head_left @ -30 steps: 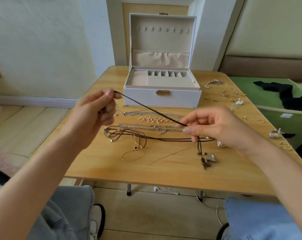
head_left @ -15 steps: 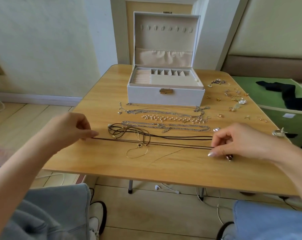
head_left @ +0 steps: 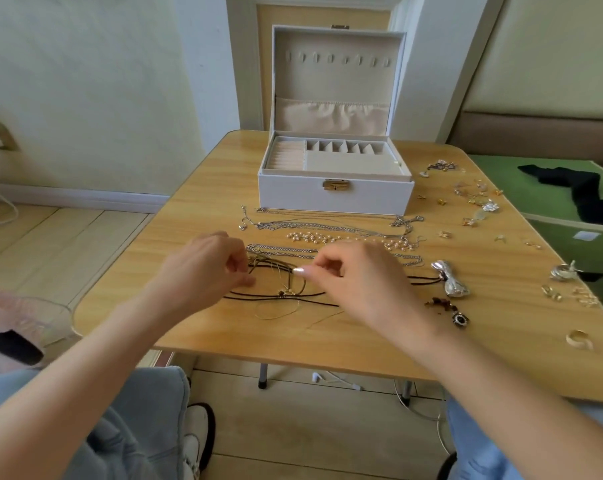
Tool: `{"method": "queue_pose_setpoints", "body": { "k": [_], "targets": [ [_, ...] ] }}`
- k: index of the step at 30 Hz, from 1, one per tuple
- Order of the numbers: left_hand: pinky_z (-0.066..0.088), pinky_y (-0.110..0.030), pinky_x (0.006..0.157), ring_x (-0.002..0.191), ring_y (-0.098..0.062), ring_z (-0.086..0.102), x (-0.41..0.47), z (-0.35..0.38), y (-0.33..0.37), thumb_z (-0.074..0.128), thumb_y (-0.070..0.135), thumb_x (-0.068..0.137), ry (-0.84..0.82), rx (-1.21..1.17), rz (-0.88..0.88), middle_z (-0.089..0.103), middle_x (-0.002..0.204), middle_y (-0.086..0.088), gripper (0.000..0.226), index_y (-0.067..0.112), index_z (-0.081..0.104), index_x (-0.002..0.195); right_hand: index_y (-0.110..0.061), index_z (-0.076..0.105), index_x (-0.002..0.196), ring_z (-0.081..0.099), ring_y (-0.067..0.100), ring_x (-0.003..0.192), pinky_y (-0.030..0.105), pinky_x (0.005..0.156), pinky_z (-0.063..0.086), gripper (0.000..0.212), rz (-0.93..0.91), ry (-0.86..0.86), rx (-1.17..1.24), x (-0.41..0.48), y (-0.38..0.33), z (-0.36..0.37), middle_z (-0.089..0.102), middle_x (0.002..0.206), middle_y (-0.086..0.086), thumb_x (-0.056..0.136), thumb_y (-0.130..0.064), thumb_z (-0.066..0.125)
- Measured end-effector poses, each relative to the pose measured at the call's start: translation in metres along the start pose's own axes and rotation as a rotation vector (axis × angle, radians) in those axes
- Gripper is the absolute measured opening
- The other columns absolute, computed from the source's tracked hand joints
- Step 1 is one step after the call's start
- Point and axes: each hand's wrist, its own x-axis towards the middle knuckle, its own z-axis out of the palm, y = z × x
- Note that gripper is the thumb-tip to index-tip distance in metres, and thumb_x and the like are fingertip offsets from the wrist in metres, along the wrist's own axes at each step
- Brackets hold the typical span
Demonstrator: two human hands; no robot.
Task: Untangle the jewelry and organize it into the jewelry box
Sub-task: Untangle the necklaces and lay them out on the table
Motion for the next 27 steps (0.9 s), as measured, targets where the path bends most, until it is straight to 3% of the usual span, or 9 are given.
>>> {"method": "queue_pose_setpoints", "body": {
  "k": [4, 9, 13, 17, 22, 27],
  "targets": [
    [0.033, -0.019, 0.055, 0.066, -0.002, 0.046, 0.002, -0.012, -0.001, 0.07, 0.028, 0.08, 0.116, -0.113, 0.048, 0.053, 0.075, 0.009, 0.021, 0.025, 0.053, 0.068, -0.024, 0.066, 0.09, 0.052, 0.006, 0.073, 0.026, 0.074, 0.046, 0.024, -0.008, 0.031, -0.131, 0.007, -0.006, 0.023, 0.05, 0.075, -0.015, 0.085, -0.046, 0.062],
    [0.034, -0.006, 0.056, 0.063, 0.012, 0.047, 0.001, -0.023, 0.011, 0.066, 0.021, 0.085, 0.388, -0.352, 0.135, 0.056, 0.071, 0.012, 0.013, 0.014, 0.056, 0.079, -0.024, 0.058, 0.1, 0.05, 0.01, 0.076, 0.024, 0.065, 0.035, 0.025, 0.047, 0.064, -0.141, 0.012, 0.001, 0.018, 0.048, 0.08, -0.014, 0.085, -0.042, 0.065],
    [0.036, -0.011, 0.061, 0.068, 0.003, 0.054, 0.005, -0.023, 0.015, 0.062, 0.019, 0.089, 0.475, -0.58, 0.196, 0.066, 0.073, 0.007, 0.016, 0.022, 0.05, 0.079, -0.024, 0.064, 0.08, 0.044, 0.004, 0.062, 0.022, 0.053, 0.031, 0.014, 0.017, 0.023, -0.047, 0.015, 0.005, 0.015, 0.045, 0.063, -0.015, 0.084, -0.037, 0.066],
    [0.045, -0.022, 0.063, 0.071, -0.006, 0.063, 0.01, -0.024, 0.022, 0.059, 0.016, 0.092, 0.538, -0.72, 0.248, 0.066, 0.075, 0.002, 0.016, 0.024, 0.048, 0.082, -0.025, 0.067, 0.091, 0.048, 0.002, 0.061, 0.025, 0.06, 0.041, 0.023, -0.065, -0.005, 0.181, 0.018, -0.002, 0.018, 0.058, 0.071, -0.008, 0.082, -0.046, 0.066],
    [0.05, -0.025, 0.054, 0.066, -0.016, 0.064, 0.018, -0.023, 0.032, 0.055, 0.01, 0.091, 0.553, -0.913, 0.289, 0.063, 0.072, -0.001, 0.015, 0.02, 0.047, 0.082, -0.027, 0.063, 0.101, 0.056, 0.01, 0.075, 0.025, 0.067, 0.044, 0.028, -0.106, -0.032, 0.066, 0.019, -0.006, 0.036, 0.055, 0.082, -0.009, 0.079, -0.043, 0.069],
    [0.054, -0.033, 0.059, 0.068, -0.022, 0.063, 0.02, -0.022, 0.041, 0.051, 0.006, 0.092, 0.57, -0.993, 0.385, 0.063, 0.07, 0.002, 0.015, 0.016, 0.045, 0.084, -0.021, 0.043, 0.11, 0.053, 0.009, 0.063, 0.023, 0.054, 0.039, 0.039, -0.05, 0.122, 0.1, 0.029, -0.006, 0.038, 0.054, 0.073, -0.01, 0.084, -0.037, 0.067]
  ]
}}
